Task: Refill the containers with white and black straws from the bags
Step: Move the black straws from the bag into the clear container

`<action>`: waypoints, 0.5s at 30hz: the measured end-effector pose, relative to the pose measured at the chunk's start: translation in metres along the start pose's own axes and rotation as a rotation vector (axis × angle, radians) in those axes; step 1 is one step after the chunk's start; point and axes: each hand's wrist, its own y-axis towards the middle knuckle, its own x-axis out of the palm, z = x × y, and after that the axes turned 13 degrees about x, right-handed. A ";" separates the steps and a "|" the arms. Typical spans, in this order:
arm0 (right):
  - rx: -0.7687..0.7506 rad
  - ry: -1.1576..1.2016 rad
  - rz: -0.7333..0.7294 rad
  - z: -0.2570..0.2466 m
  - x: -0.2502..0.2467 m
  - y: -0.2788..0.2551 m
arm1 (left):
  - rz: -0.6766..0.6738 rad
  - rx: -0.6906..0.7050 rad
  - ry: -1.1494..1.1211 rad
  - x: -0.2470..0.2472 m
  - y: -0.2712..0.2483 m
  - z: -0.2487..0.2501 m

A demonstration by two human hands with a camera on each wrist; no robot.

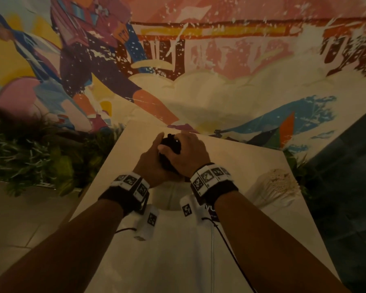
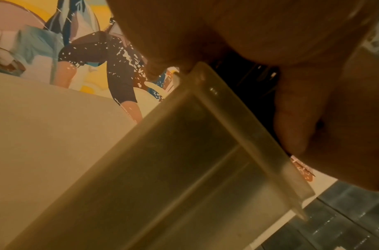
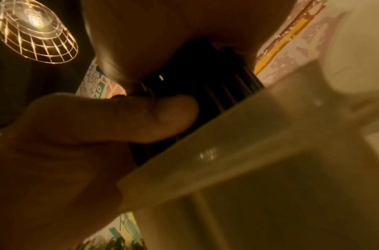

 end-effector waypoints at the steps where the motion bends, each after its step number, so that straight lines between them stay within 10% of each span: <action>1: -0.010 0.085 0.019 0.001 0.001 0.001 | 0.026 0.007 0.025 0.000 0.001 0.008; 15: -0.015 -0.259 -0.165 -0.004 -0.001 -0.004 | -0.029 0.099 0.000 0.006 0.003 -0.008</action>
